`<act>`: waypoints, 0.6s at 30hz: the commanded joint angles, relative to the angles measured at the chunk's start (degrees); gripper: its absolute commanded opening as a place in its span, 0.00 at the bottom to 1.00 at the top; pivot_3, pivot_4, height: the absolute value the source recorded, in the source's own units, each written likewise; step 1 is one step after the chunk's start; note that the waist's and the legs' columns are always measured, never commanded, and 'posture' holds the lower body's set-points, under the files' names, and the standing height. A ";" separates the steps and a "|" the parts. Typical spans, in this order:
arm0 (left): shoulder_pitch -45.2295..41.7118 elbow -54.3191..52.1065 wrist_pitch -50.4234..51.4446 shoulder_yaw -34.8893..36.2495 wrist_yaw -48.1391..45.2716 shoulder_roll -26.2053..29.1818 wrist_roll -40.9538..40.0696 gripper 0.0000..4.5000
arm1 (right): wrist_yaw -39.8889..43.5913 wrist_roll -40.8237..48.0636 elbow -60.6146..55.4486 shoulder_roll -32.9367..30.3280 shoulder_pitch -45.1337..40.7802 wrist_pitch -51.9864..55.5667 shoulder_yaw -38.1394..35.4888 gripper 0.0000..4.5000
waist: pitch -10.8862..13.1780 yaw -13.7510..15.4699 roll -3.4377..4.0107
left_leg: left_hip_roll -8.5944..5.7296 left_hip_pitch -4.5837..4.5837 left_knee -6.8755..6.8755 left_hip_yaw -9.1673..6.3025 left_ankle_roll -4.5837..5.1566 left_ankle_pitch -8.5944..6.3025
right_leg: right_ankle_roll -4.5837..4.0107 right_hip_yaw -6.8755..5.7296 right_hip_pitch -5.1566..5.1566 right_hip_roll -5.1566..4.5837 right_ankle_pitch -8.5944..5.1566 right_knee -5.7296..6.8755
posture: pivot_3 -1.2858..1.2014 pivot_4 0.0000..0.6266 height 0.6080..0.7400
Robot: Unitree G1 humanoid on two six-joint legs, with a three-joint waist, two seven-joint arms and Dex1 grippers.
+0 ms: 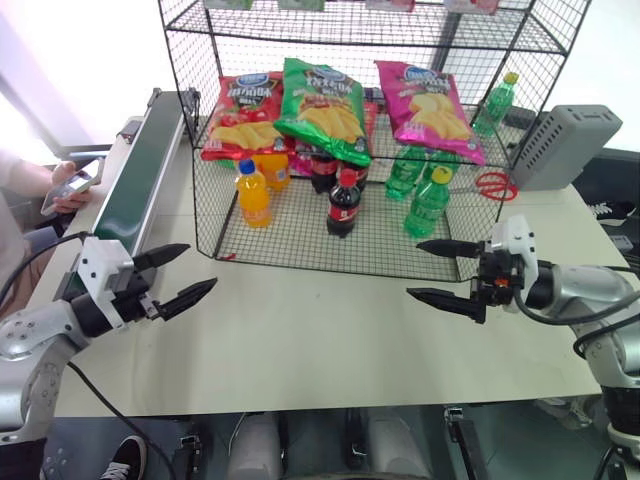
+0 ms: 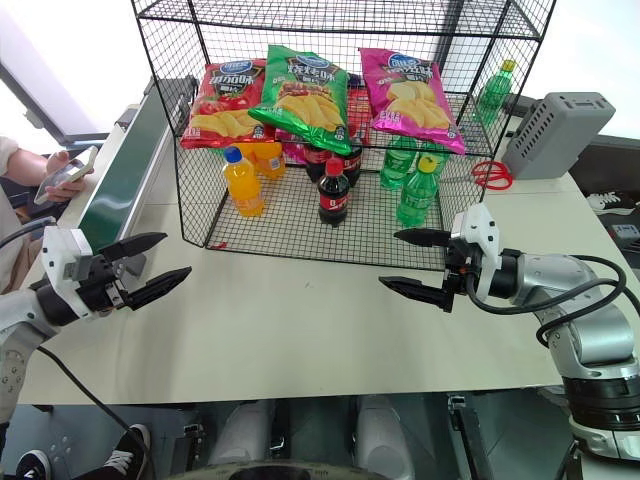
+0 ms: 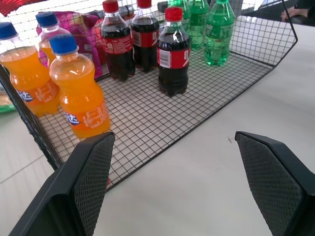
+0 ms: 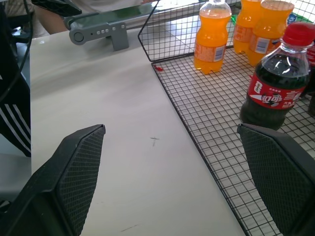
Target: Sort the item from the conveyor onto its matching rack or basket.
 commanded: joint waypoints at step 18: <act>-2.44 1.58 -2.78 0.79 -0.48 0.75 1.48 0.93 | -5.05 -3.75 1.52 0.26 -2.99 0.27 1.62 1.00 | 0.00 -0.06 0.00 | 0.00 0.02 0.00 0.02 0.00 0.00 | 0.00 0.00 0.00 0.00 0.00 0.04 | 0.52 0.24 1.00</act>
